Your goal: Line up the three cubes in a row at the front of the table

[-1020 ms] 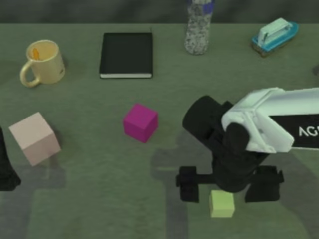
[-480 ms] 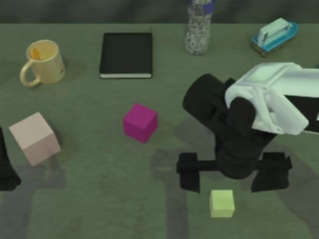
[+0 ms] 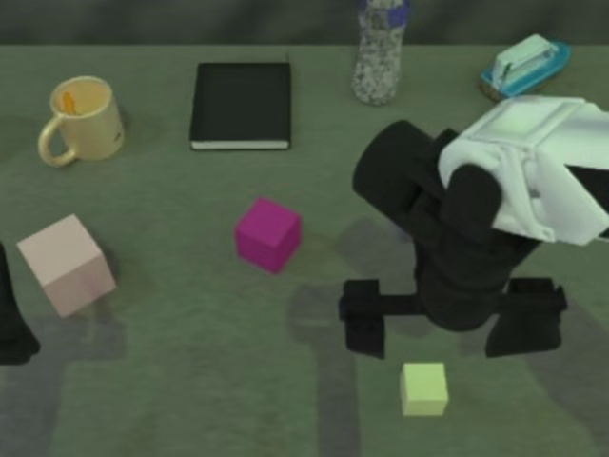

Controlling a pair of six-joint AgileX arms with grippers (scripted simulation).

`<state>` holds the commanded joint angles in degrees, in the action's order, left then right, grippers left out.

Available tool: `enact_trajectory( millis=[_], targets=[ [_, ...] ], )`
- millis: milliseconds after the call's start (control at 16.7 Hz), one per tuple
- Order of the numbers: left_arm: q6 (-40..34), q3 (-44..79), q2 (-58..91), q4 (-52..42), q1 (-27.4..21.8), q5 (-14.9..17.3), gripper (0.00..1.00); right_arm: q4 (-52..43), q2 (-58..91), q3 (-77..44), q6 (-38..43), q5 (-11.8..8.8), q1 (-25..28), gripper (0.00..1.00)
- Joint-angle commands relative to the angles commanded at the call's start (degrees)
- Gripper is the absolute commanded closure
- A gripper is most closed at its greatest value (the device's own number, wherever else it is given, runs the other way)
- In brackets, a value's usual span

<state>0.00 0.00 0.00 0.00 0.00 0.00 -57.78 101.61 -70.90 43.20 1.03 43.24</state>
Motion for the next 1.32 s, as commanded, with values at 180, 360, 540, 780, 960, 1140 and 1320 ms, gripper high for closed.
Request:
enact_trajectory(
  millis=[180, 360, 540, 780, 960, 1140, 1320],
  targets=[
    [-0.1, 3.0, 2.9, -1.5, -0.6, 0.0, 0.00, 1.5, -2.4, 0.7, -1.3, 0.1, -0.3, 0.00],
    [-0.1, 10.1, 10.5, -5.8, -2.1, 0.0, 0.00, 5.0, -8.4, 2.6, -4.3, 0.2, -1.3, 0.00],
    [0.0, 20.4, 22.2, -12.5, -4.7, 0.2, 0.00, 10.3, -18.0, 6.2, -8.5, 0.3, -3.4, 0.00],
    [0.3, 37.6, 42.8, -24.4, -9.3, 0.6, 0.00, 19.1, -34.7, 14.4, -15.3, 0.3, -8.0, 0.00],
    [0.6, 52.1, 60.5, -34.5, -13.1, 0.9, 0.00, 26.4, -48.3, 22.4, -20.9, 0.2, -12.8, 0.00],
    [0.9, 67.2, 78.6, -44.5, -17.0, 1.1, 0.00, 33.7, -61.4, 31.9, -26.4, -0.1, -18.5, 0.00],
    [1.1, 82.1, 96.1, -53.9, -20.6, 1.1, 0.00, 40.6, -73.3, 42.5, -31.5, -0.3, -24.6, 0.00]
  ],
)
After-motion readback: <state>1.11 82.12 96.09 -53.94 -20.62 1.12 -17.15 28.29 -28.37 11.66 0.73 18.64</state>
